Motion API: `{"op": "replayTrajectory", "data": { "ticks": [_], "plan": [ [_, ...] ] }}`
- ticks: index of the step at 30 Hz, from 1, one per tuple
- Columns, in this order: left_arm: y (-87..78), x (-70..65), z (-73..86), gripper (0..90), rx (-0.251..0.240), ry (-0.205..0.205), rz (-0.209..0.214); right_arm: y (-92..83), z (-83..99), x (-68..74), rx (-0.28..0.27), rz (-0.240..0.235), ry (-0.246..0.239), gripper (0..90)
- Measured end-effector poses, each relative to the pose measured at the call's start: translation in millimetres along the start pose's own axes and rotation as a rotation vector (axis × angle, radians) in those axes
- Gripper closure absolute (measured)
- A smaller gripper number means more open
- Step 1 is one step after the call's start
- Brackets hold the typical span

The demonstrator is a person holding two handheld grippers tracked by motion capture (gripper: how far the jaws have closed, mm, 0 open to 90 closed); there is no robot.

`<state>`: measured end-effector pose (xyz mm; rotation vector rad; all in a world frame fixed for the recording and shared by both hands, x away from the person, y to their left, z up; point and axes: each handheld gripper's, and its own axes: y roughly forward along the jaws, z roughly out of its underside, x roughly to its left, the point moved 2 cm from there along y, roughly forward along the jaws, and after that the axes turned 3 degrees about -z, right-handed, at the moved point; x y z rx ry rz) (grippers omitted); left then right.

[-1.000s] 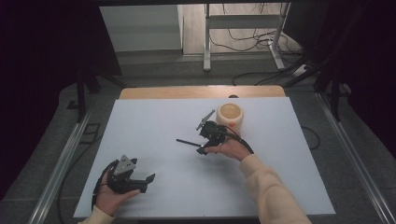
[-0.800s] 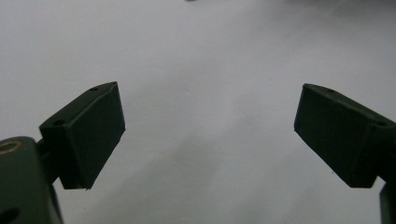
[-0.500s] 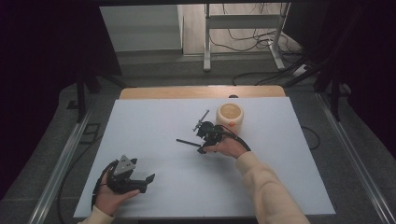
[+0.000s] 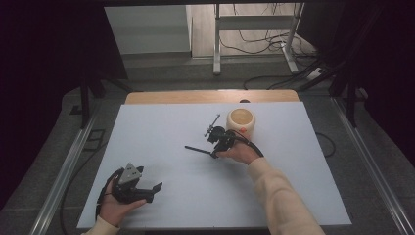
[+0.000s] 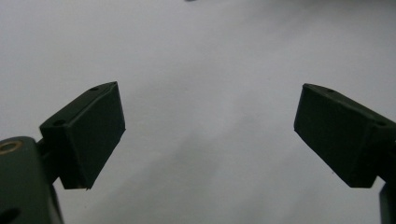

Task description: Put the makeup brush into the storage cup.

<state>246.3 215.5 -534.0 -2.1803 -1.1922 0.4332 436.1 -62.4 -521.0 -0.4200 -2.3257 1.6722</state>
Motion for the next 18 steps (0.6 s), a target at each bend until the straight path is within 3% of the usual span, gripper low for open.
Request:
{"op": "replayTrajectory", "data": {
  "ticks": [3,9,18],
  "plan": [
    [-0.1,0.0,0.1,9.2,0.000,0.001,0.000,0.4,-3.3,2.6,0.029,-0.009,-0.031,69.6],
    [-0.5,0.5,0.7,9.3,0.001,0.000,-0.003,0.4,-5.3,-0.3,0.046,-0.031,-0.043,79.7],
    [-0.5,0.7,0.7,9.3,0.001,0.000,-0.003,0.2,-5.4,0.0,0.046,-0.031,-0.078,83.0]
  ]
}}
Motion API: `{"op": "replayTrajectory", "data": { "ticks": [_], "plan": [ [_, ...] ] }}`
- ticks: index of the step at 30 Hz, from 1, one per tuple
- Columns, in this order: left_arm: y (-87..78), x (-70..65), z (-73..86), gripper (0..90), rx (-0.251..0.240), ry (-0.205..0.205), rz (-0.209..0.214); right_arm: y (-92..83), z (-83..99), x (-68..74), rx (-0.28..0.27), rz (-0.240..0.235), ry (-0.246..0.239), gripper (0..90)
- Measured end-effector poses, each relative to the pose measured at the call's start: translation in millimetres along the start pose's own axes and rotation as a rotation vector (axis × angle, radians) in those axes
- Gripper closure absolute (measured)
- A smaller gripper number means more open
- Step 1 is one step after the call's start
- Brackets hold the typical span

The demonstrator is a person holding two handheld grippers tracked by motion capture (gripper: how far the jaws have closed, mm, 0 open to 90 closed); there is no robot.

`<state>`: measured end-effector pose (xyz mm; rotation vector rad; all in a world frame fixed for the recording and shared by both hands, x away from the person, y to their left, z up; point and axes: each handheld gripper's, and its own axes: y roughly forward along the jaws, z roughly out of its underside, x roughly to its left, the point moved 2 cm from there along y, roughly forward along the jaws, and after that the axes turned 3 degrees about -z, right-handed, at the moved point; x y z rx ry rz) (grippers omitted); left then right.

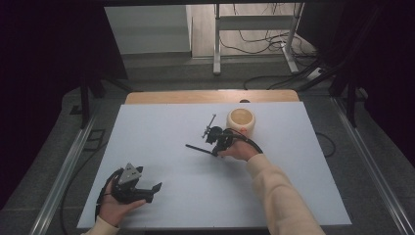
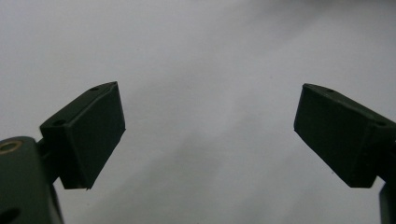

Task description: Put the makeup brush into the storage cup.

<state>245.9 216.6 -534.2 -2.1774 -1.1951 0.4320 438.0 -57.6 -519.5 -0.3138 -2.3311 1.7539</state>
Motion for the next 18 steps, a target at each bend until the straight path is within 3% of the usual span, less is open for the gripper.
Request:
{"op": "replayTrajectory", "data": {
  "ticks": [7,12,18],
  "plan": [
    [0.1,0.8,0.3,9.4,0.001,-0.001,-0.002,-1.9,-0.6,0.7,0.016,0.012,-0.015,83.2],
    [0.3,0.6,0.3,9.6,0.003,0.000,-0.004,-8.3,1.7,-1.7,-0.007,-0.004,0.009,83.3],
    [0.5,-0.1,-0.1,9.6,0.004,0.003,-0.005,-16.2,1.4,-0.7,-0.037,-0.022,0.005,83.4]
  ]
}}
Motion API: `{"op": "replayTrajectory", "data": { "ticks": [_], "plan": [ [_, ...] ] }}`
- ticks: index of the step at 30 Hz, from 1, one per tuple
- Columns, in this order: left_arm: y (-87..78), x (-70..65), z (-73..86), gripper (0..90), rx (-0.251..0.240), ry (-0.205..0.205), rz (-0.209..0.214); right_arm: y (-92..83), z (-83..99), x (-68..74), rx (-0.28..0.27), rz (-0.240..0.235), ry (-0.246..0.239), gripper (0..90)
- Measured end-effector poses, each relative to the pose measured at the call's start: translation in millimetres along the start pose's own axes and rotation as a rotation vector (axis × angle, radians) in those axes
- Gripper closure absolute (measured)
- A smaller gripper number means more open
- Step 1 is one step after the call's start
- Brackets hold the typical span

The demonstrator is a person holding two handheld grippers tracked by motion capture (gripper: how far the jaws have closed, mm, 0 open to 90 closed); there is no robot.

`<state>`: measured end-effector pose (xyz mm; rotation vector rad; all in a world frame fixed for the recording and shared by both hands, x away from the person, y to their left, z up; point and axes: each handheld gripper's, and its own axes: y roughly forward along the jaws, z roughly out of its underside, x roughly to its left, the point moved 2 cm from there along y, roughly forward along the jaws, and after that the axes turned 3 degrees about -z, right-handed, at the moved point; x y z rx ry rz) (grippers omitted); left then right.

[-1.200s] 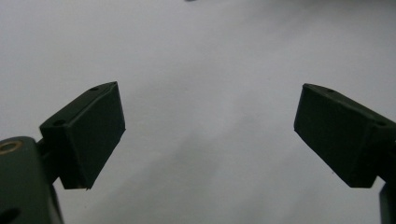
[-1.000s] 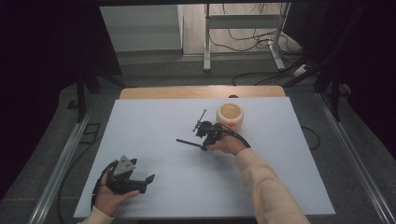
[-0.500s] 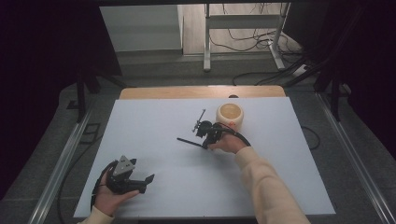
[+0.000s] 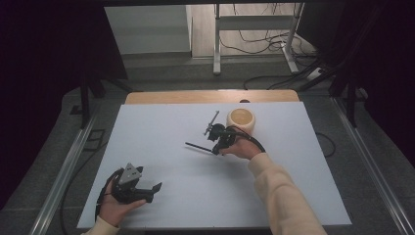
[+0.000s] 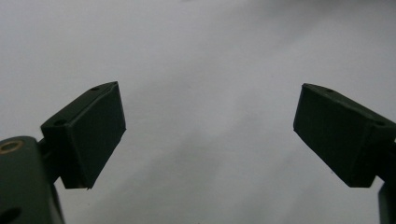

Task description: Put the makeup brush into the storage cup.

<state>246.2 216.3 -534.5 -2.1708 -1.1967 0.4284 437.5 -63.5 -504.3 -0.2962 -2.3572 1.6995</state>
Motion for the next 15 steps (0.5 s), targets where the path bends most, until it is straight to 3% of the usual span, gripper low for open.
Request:
{"op": "replayTrajectory", "data": {
  "ticks": [15],
  "plan": [
    [-1.1,0.4,-0.5,9.7,0.002,0.009,-0.003,-15.9,2.8,2.0,-0.045,-0.023,0.020,83.4]
  ]
}}
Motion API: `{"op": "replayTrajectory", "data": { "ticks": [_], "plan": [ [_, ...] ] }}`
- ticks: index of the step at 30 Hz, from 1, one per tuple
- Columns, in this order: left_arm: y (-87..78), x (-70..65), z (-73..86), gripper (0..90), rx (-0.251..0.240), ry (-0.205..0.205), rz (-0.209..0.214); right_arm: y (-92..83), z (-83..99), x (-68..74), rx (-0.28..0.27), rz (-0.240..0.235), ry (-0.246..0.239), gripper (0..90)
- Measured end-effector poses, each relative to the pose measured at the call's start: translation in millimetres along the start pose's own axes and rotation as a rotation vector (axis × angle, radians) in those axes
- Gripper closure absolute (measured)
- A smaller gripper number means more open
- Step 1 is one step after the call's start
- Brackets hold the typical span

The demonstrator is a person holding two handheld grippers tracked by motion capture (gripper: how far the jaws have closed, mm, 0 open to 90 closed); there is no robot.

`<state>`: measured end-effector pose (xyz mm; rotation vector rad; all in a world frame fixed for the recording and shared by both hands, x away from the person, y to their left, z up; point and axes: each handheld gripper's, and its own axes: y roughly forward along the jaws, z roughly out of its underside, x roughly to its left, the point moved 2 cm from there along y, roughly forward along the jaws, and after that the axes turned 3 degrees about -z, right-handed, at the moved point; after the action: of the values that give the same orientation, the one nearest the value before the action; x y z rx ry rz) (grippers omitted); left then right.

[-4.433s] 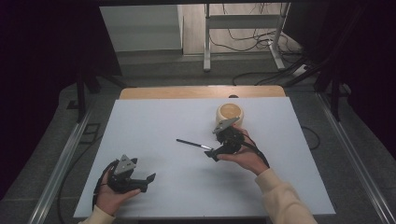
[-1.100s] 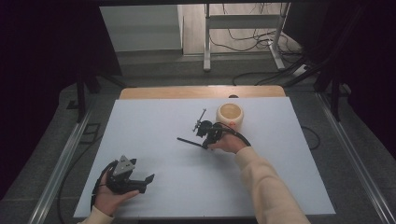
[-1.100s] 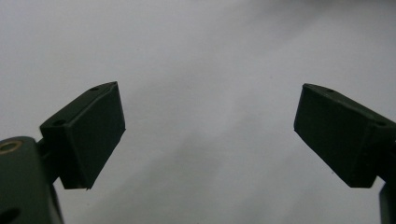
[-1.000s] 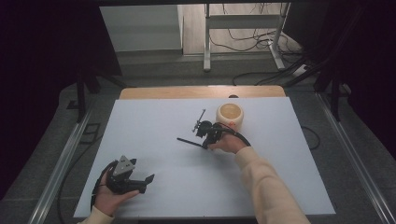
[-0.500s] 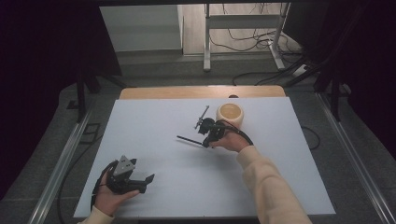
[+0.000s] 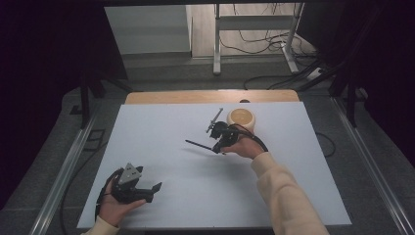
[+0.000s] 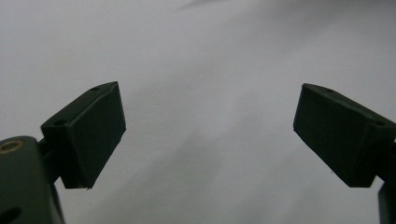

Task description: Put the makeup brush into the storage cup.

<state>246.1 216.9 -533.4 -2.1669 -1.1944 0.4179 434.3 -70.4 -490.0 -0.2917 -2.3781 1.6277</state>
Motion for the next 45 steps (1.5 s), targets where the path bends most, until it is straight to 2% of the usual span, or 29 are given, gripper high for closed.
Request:
{"op": "replayTrajectory", "data": {
  "ticks": [6,16,30,37,45],
  "plan": [
    [-0.2,-0.8,-0.4,9.7,-0.005,-0.004,0.000,-6.7,3.3,5.2,-0.016,-0.013,0.004,83.3],
    [-0.9,-1.4,-1.2,10.2,-0.014,-0.005,-0.003,-15.0,8.5,14.1,-0.046,-0.003,0.000,83.3],
    [-0.5,-0.9,-1.0,10.2,-0.010,-0.009,-0.002,-20.5,18.8,25.8,-0.054,-0.006,0.005,83.3],
    [-0.1,-0.7,-0.8,10.3,-0.008,-0.008,-0.002,-23.0,28.9,28.0,-0.091,-0.001,0.018,83.3],
    [0.5,-1.1,-0.9,10.3,-0.006,-0.008,-0.001,-24.1,41.7,31.8,-0.110,-0.023,0.035,83.3]
  ]
}}
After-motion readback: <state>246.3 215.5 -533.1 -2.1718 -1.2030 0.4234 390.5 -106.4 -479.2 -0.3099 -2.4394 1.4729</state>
